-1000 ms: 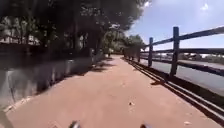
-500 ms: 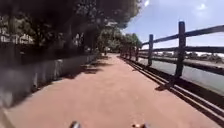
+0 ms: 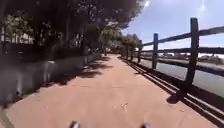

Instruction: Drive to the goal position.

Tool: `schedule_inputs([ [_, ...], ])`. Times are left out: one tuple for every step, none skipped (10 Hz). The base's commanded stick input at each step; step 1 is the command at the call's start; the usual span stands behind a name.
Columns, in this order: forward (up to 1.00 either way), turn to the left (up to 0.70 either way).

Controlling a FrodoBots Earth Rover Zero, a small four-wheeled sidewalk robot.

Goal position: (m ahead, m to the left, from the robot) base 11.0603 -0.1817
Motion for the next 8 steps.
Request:
schedule_inputs([
  [0.85, 0.00],
  [0.86, 0.00],
  [0.98, 0.00],
  [1.00, 0.00],
  [1.00, 0.00],
  [1.00, 0.00],
  [1.00, 0.00],
  [1.00, 0.00],
])
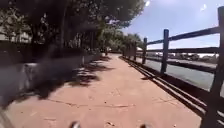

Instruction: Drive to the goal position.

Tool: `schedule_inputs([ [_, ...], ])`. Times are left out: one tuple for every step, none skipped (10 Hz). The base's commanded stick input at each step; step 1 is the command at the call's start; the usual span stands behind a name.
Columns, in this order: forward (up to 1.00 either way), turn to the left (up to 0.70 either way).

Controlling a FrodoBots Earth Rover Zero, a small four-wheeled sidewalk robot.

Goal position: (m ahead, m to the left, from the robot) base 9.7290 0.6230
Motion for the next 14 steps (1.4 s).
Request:
schedule_inputs([
  [1.00, 0.00],
  [1.00, 0.00],
  [1.00, 0.00],
  [1.00, 0.00],
  [1.00, 0.00],
  [1.00, 0.00],
  [1.00, 0.00],
  [1.00, 0.00],
  [1.00, 0.00],
  [1.00, 0.00],
  [1.00, 0.00],
  [1.00, 0.00],
  [1.00, 0.00],
  [1.00, 0.00],
])
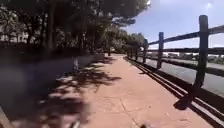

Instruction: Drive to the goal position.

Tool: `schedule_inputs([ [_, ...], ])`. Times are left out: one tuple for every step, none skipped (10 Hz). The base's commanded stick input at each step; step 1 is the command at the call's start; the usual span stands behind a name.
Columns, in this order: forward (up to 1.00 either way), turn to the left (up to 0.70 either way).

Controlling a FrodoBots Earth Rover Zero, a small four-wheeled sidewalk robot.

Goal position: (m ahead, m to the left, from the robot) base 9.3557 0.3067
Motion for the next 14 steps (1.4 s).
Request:
schedule_inputs([
  [1.00, 0.00],
  [1.00, 0.00],
  [1.00, 0.00],
  [1.00, -0.15],
  [1.00, -0.31],
  [1.00, -0.40],
  [1.00, -0.18],
  [1.00, 0.00],
  [1.00, 0.00],
  [1.00, 0.00],
  [1.00, 0.00],
  [1.00, 0.00],
  [1.00, 0.00],
  [1.00, 0.00],
])
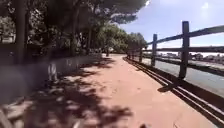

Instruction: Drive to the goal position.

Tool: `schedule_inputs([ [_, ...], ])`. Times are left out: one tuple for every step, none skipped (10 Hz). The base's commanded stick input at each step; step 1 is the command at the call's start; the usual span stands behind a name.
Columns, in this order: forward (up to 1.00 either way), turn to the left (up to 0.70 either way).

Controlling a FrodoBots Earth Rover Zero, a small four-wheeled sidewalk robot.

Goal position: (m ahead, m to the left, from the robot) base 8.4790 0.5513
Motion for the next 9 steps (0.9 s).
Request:
schedule_inputs([
  [1.00, 0.00],
  [1.00, 0.00],
  [1.00, 0.00],
  [1.00, 0.00],
  [1.00, 0.00],
  [1.00, 0.00],
  [1.00, 0.00],
  [1.00, 0.00],
  [1.00, -0.11],
])
